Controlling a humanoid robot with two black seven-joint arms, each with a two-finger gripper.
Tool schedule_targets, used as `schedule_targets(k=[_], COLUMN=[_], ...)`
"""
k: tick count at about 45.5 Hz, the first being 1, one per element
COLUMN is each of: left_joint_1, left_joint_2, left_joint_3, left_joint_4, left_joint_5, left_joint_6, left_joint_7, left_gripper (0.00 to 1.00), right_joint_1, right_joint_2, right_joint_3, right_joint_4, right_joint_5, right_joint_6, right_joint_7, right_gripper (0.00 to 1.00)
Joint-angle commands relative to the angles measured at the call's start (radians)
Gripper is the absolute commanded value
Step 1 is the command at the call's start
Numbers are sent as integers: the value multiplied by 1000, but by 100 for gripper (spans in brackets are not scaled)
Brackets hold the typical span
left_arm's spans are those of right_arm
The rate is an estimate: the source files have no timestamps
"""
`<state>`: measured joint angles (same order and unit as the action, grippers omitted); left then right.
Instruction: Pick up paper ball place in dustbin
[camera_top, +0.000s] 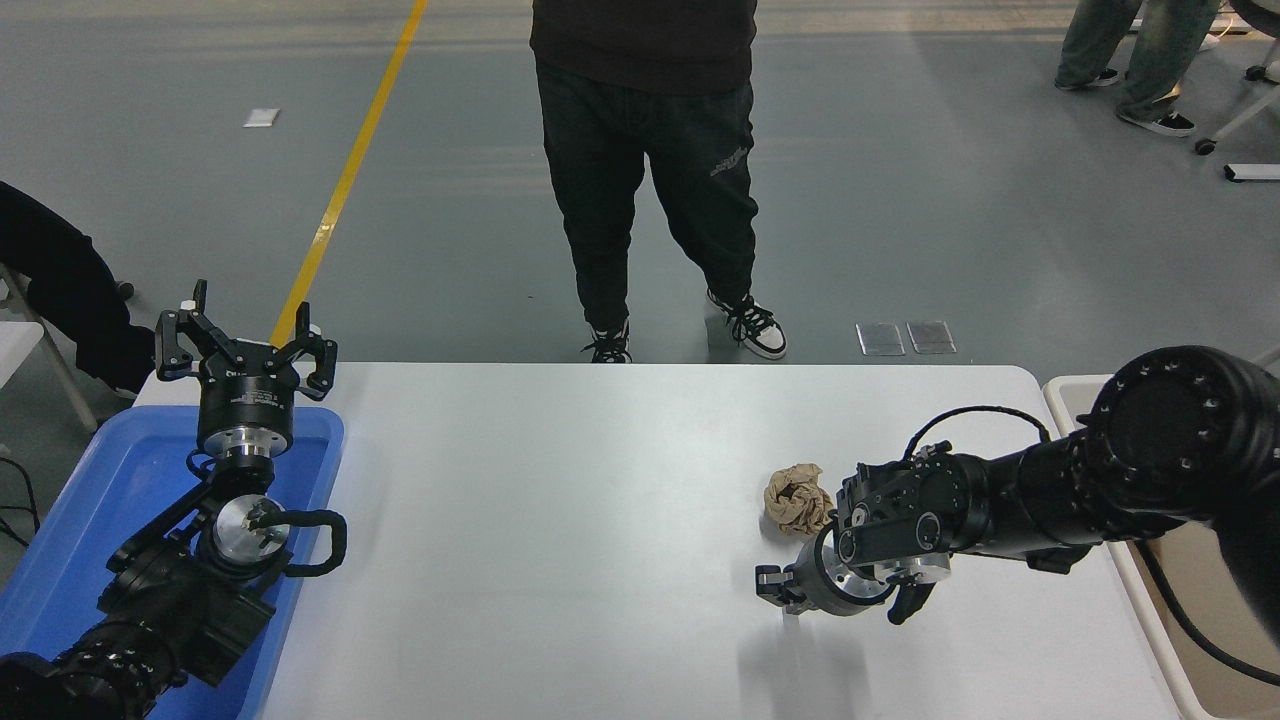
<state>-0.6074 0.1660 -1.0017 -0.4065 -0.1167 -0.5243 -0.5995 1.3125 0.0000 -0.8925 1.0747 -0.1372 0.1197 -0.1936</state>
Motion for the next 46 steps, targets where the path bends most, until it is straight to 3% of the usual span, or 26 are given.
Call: schedule_targets(k=[1,23,28,30,31,33,34,46], left_joint_1=[0,0,0,0,0,0,0,0], left_joint_2=[0,3,3,3,3,3,3,3], left_joint_3=[0,2,2,2,2,2,2,2], left_joint_4=[0,0,0,0,0,0,0,0], left_joint_5=[2,-4,-4,-4,-4,-4,-4,-6], left_joint_6=[0,0,0,0,0,0,0,0], left_joint_7=[0,1,1,0,1,1,1,0], left_gripper=[99,99,99,99,99,99,99,99], right_joint_1=[-4,109,209,261,289,341,368,731], right_joint_2=[0,0,0,0,0,0,-5,-141], right_joint_3=[-19,-29,-31,-31,-32,-32,-32,-66], right_joint_4=[-1,33,94,128,142,169,185,309], right_joint_5=[-1,16,36,57,73,111,129,189], right_joint_6=[-3,3,21,26,31,41,47,254], right_joint_7=[0,-3,-3,-3,-3,-3,-4,-7], right_gripper=[0,2,24,38,51,89,100,100])
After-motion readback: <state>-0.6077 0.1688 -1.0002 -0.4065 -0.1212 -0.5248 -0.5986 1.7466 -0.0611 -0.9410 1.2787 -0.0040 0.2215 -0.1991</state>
